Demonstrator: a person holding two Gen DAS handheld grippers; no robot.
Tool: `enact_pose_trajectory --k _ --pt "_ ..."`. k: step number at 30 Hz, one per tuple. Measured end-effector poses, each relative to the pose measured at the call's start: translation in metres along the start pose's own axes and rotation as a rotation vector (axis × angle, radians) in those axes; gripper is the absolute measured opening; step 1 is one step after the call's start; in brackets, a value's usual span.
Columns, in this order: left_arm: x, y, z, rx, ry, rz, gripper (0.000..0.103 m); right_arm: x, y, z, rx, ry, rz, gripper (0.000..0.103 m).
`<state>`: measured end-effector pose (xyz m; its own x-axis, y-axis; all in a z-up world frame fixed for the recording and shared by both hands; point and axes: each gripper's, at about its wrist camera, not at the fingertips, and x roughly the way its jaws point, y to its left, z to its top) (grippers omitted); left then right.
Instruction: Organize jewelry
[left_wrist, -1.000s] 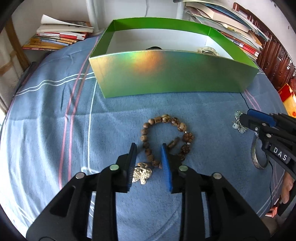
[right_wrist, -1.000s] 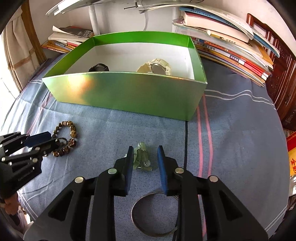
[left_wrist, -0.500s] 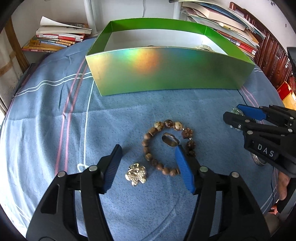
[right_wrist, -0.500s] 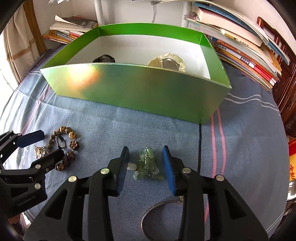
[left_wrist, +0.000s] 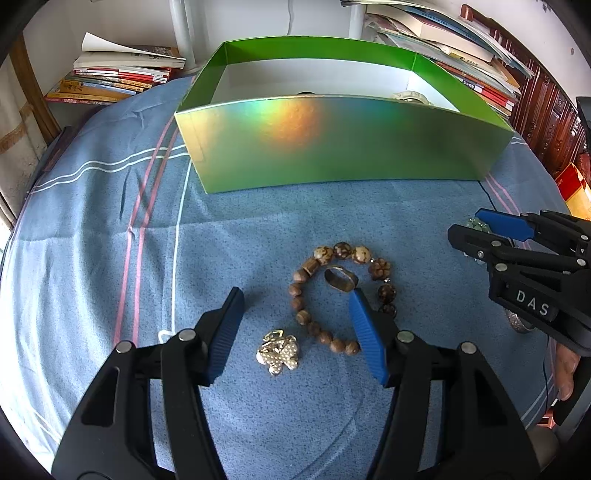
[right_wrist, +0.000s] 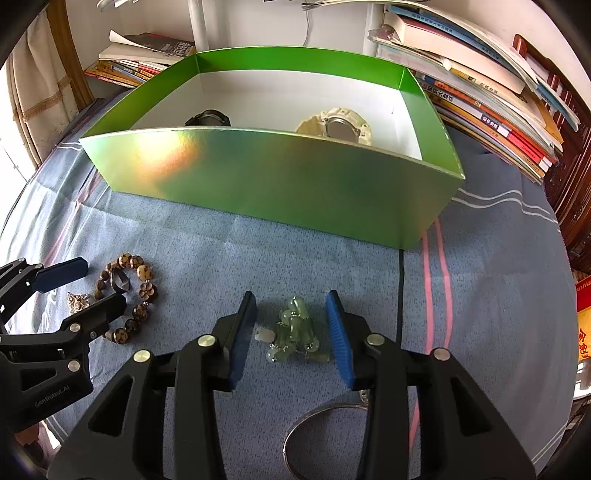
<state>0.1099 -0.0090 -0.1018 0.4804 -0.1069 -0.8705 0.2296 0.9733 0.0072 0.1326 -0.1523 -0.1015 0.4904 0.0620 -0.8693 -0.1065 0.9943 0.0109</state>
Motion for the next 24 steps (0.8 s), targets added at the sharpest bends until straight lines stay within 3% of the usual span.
enact_pose_trajectory --k 4,15,21,24 --pt "-0.0003 0.0006 -0.0009 0.0 0.0 0.003 0.059 -0.001 -0.0003 -0.0011 0.0 -0.002 0.003 0.043" --pt "-0.0055 0.0058 -0.0025 -0.014 -0.001 0.024 0.024 -0.002 0.0002 -0.0015 -0.004 -0.007 0.001 0.043" --pt "-0.0053 0.0062 -0.0021 -0.019 -0.001 0.022 0.024 -0.0019 0.0003 -0.0021 -0.008 -0.01 0.0 0.042" --pt "-0.0052 0.0066 -0.0021 -0.018 -0.001 0.023 0.024 -0.0029 0.0023 -0.0027 -0.017 -0.013 0.015 0.031"
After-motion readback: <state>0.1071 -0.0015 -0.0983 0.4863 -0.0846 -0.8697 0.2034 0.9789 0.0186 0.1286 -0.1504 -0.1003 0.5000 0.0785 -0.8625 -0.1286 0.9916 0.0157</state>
